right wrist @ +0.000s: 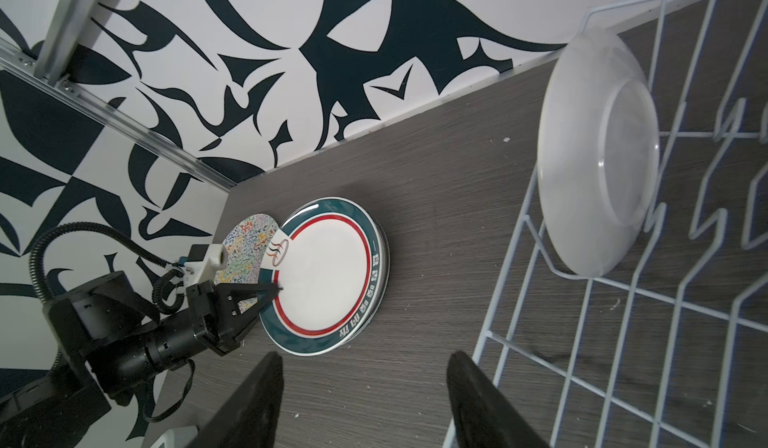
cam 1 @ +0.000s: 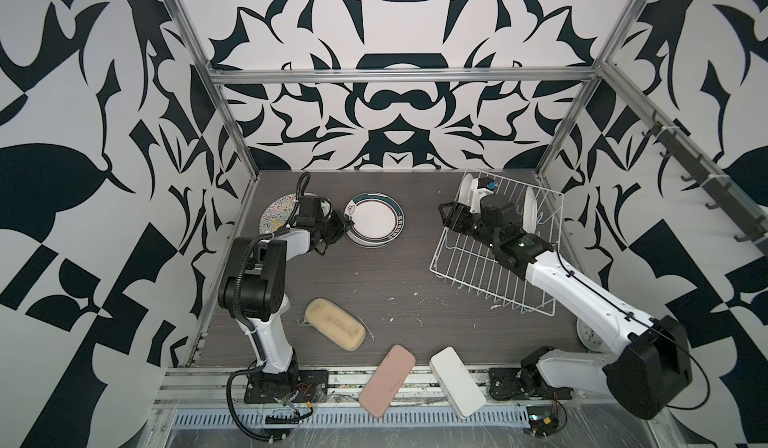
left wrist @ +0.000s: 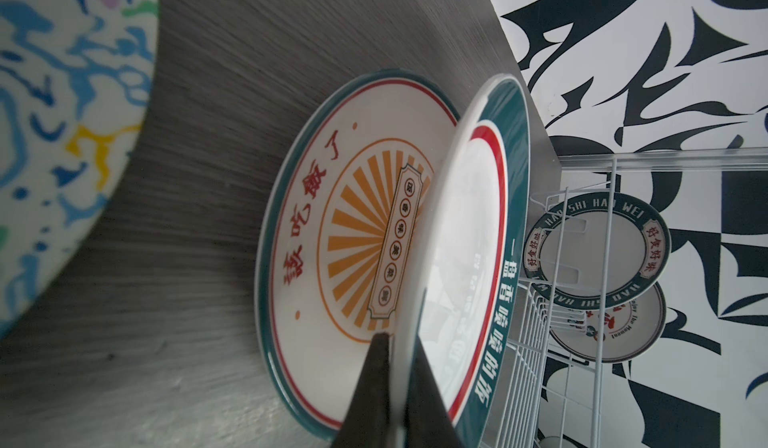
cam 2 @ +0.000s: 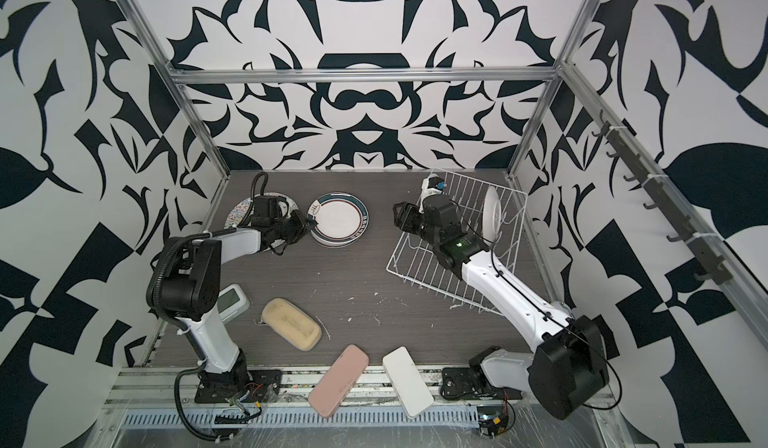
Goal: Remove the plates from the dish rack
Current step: 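Open and withdraw the right gripper while the left gripper holds the plate, then lower the plate onto the sunburst plate with the left gripper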
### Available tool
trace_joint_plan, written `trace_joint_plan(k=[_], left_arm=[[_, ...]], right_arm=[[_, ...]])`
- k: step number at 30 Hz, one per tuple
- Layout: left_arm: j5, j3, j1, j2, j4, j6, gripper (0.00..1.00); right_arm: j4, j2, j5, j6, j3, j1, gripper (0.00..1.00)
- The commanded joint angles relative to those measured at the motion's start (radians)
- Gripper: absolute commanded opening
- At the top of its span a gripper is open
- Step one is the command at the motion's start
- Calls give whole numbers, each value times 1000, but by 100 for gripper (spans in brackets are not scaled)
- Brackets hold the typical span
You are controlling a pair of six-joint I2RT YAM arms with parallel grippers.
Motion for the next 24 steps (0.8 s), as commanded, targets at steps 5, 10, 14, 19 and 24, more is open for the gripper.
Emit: trace_joint_plan(k=[5,10,14,19,24], left_arm=[[5,46,11,16,-9,40,0],[13,59,12,31,-7,33,0],[22,72,12,49,-11,29,0],[11,69,13,44,-20,32,0],[18,78,12,58,-25,32,0]], right_arm=[[-18,-52,40,-34,1,-4,66],[-22,-69,59,-36,-11,-3,66],[-20,-68,59,-34,-11,-4,66],[-28,-73,56,-33,-11,-4,66],[-32,-89,68,-35,-26,-4,66]])
